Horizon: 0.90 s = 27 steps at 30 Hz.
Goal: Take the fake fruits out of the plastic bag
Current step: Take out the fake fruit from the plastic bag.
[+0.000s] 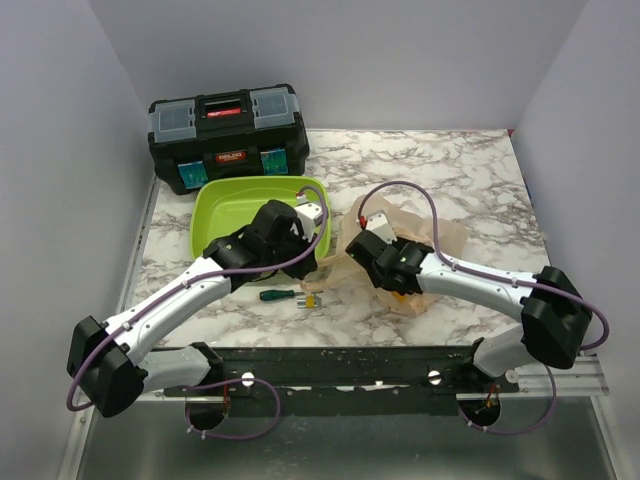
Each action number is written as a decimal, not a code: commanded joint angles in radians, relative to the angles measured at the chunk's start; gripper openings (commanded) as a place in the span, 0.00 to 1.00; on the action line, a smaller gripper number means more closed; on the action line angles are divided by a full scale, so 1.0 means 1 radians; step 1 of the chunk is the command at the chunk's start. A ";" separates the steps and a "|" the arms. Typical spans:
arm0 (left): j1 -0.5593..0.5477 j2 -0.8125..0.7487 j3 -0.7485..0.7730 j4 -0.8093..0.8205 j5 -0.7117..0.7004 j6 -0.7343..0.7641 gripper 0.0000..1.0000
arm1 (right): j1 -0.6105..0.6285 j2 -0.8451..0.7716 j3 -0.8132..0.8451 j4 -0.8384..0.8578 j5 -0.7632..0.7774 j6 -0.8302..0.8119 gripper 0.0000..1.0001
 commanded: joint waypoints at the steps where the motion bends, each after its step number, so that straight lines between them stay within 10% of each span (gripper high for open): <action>1: 0.006 0.023 0.042 0.019 0.053 -0.053 0.00 | 0.006 0.009 -0.028 0.135 0.010 -0.143 0.75; 19: 0.020 0.146 0.148 -0.061 -0.074 -0.079 0.00 | -0.013 0.244 -0.055 0.256 0.058 -0.248 0.78; 27: 0.027 0.150 0.144 -0.057 -0.057 -0.076 0.00 | -0.012 0.224 -0.024 0.248 0.019 -0.222 0.57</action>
